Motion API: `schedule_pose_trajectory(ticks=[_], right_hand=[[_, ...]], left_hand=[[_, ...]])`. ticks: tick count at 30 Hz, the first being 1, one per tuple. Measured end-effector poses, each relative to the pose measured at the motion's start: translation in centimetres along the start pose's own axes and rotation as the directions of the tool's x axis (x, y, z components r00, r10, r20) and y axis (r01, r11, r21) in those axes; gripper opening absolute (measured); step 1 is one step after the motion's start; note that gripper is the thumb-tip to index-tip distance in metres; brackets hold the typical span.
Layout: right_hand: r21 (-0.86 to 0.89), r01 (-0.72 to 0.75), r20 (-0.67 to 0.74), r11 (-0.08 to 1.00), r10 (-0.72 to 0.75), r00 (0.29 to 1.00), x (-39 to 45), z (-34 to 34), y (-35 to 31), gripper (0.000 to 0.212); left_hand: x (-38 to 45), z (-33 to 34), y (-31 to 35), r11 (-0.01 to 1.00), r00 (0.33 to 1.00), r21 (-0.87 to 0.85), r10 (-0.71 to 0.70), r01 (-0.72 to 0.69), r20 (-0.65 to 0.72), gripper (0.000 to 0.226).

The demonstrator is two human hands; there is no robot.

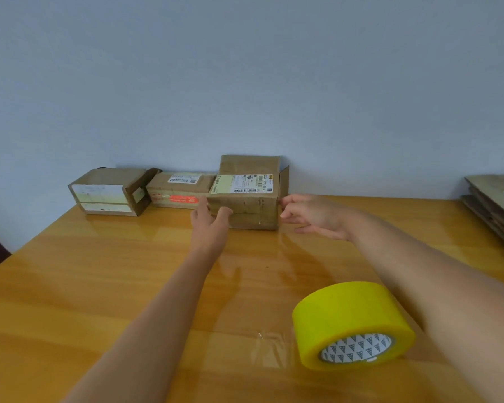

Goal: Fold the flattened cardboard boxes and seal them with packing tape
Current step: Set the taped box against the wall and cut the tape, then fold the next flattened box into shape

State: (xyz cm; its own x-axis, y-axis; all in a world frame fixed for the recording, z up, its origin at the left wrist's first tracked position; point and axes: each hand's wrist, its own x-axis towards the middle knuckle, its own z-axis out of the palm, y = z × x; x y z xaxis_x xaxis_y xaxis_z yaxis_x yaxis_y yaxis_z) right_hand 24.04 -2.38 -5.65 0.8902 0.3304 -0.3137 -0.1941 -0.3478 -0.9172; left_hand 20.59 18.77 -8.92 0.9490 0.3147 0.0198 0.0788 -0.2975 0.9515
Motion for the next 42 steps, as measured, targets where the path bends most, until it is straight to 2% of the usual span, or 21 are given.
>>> schedule_pose_trajectory(ticks=[5, 11, 18, 25, 32, 35, 39, 42], right_hand=[[-0.086, 0.009, -0.109, 0.996, -0.018, 0.994, -2.9, -0.2, -0.2, 0.048], [-0.205, 0.031, -0.237, 0.978, -0.08, 0.968, -7.9, -1.5, 0.2, 0.045], [-0.384, 0.03, -0.365, 0.923, -0.182, 0.913, -16.0, -4.1, 2.2, 0.045], [-0.508, -0.079, -0.507, 0.858, -0.224, 0.832, -24.8, -8.8, 5.7, 0.044], [-0.535, -0.231, -0.641, 0.812, -0.213, 0.737, -31.0, -13.5, 11.0, 0.045], [-0.589, -0.332, -0.674, 0.737, -0.221, 0.705, -31.6, -15.1, 13.3, 0.047], [-0.67, -0.452, -0.668, 0.589, -0.212, 0.713, -31.0, -16.7, 15.4, 0.056], [-0.697, -0.476, -0.658, 0.536, -0.214, 0.722, -29.5, -17.7, 16.3, 0.067]], left_hand=[[-2.2, -0.2, 1.7, 0.997, 0.999, 0.07, 0.033, -0.03, -0.031, 0.07], [-5.8, -0.1, 4.7, 0.978, 0.989, 0.149, 0.15, -0.146, -0.017, 0.067], [-11.9, 3.4, 9.4, 0.899, 0.942, 0.285, 0.302, -0.333, 0.15, 0.061], [-18.9, 10.5, 13.9, 0.831, 0.841, 0.231, 0.416, -0.506, 0.345, 0.058], [-24.9, 18.7, 15.2, 0.815, 0.742, 0.17, 0.392, -0.554, 0.544, 0.057], [-26.4, 21.4, 14.7, 0.81, 0.696, 0.176, 0.343, -0.56, 0.631, 0.059], [-27.0, 23.8, 14.1, 0.805, 0.674, 0.206, 0.292, -0.556, 0.679, 0.063], [-26.3, 24.8, 13.8, 0.797, 0.678, 0.236, 0.27, -0.555, 0.684, 0.063]])
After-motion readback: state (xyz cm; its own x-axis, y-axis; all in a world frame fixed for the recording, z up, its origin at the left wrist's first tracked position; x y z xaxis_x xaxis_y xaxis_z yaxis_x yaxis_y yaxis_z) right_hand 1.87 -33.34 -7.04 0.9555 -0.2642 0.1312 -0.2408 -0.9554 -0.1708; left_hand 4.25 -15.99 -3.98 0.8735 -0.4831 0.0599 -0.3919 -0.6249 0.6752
